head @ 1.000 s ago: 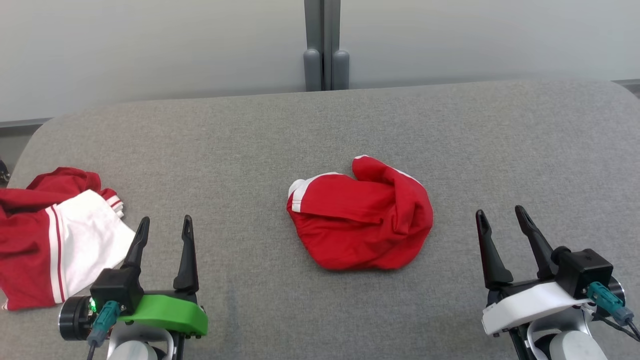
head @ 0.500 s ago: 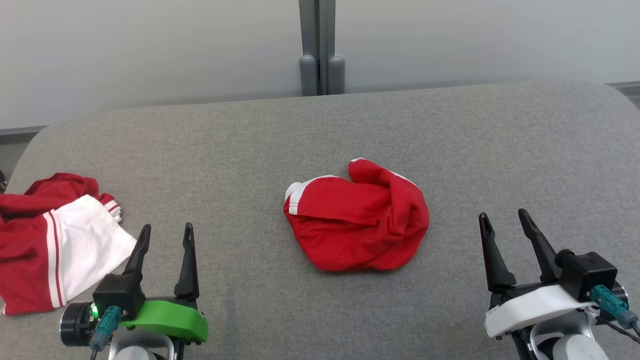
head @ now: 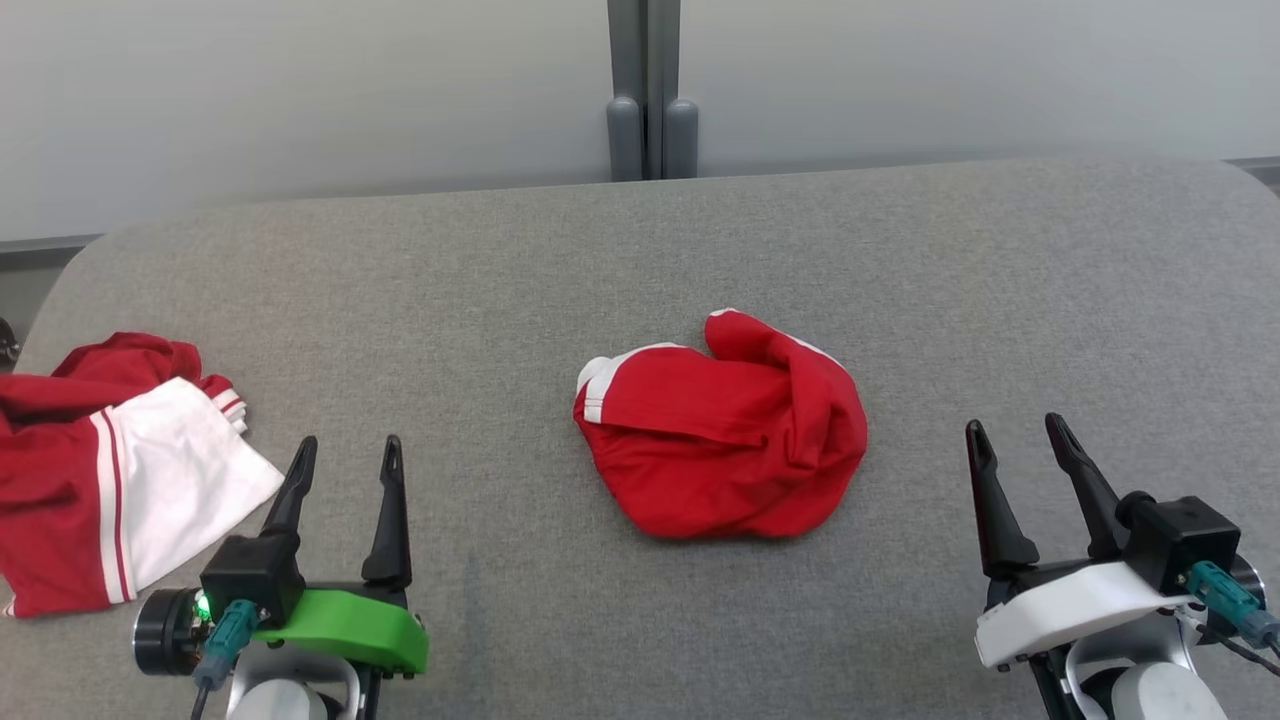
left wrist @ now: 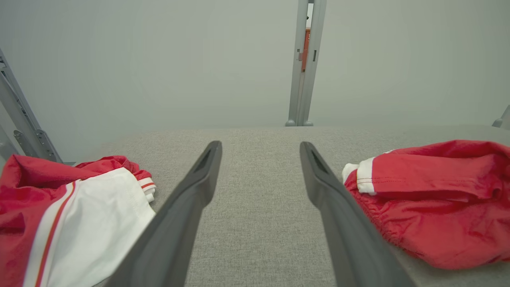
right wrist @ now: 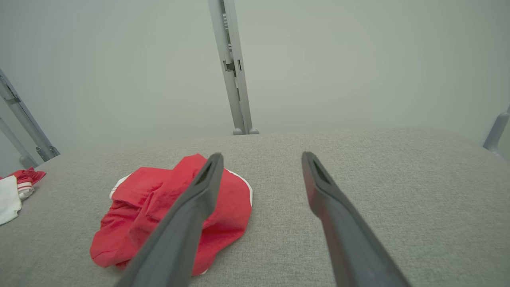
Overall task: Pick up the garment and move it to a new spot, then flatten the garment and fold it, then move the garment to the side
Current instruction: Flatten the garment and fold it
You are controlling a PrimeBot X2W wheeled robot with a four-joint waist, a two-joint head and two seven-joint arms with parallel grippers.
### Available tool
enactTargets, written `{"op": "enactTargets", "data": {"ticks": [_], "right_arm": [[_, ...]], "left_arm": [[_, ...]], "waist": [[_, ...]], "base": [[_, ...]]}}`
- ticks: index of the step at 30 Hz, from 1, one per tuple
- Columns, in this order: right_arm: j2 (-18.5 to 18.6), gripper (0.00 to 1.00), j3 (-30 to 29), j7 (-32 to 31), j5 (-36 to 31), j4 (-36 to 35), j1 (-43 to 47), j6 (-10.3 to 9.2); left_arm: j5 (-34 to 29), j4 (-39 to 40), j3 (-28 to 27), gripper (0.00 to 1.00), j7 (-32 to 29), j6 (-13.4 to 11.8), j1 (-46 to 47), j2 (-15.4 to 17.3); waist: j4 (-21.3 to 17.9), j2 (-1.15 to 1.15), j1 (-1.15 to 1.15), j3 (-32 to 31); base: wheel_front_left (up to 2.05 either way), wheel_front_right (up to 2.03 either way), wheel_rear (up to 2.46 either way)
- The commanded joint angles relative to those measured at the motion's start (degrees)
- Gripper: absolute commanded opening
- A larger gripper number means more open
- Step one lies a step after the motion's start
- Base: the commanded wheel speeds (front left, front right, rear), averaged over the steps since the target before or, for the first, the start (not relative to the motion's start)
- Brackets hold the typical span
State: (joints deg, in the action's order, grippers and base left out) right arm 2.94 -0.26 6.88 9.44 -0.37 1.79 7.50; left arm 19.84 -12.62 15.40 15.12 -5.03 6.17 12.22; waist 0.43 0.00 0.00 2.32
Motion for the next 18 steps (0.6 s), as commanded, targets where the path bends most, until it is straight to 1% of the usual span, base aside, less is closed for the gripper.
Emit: {"op": "enactTargets", "data": {"ticks": [1,4,8,13,14,15,18], "right_arm": [[0.2,1.0,0.1,-0.4,-0.4,-0.3,-1.1,-0.02],[0.8,1.0,1.5,-1.8,-0.7,-0.4,-2.3,-0.02],[2.7,1.0,6.2,-4.9,-0.3,0.0,-5.8,-0.02],[5.6,1.0,14.7,-8.8,0.7,0.7,-12.0,-0.02],[7.0,1.0,18.3,-10.9,1.0,1.7,-14.4,-0.02],[7.7,1.0,20.1,-11.9,1.2,2.3,-15.8,-0.02],[9.8,1.0,24.1,-15.3,1.5,4.7,-18.9,-0.03]], "left_arm": [[-0.8,0.3,0.2,1.0,0.0,0.3,1.3,0.0],[-1.1,0.8,0.3,1.0,0.0,0.4,2.4,-0.3],[-1.5,1.8,0.4,1.0,0.0,0.7,4.4,-0.8],[-2.3,2.5,0.6,1.0,0.0,1.3,7.2,-2.0],[-2.8,2.8,0.5,1.0,0.0,1.5,8.2,-2.6],[-3.0,2.8,0.4,1.0,0.0,1.7,8.7,-3.0],[-3.7,2.7,0.3,1.0,0.0,2.1,9.6,-3.7]], "waist": [[0.7,0.0,0.0,0.8],[1.6,0.0,0.0,2.0],[3.1,0.0,0.0,4.7],[5.2,0.0,0.0,8.7],[5.9,0.0,0.0,10.1],[6.2,0.0,0.0,10.7],[6.8,0.0,0.0,11.9]], "base": [[0.0,0.0,0.0],[0.0,0.0,0.0],[0.0,0.0,0.0],[0.0,0.0,0.0],[0.0,0.0,0.0],[0.0,0.0,0.0],[0.0,0.0,0.0]]}}
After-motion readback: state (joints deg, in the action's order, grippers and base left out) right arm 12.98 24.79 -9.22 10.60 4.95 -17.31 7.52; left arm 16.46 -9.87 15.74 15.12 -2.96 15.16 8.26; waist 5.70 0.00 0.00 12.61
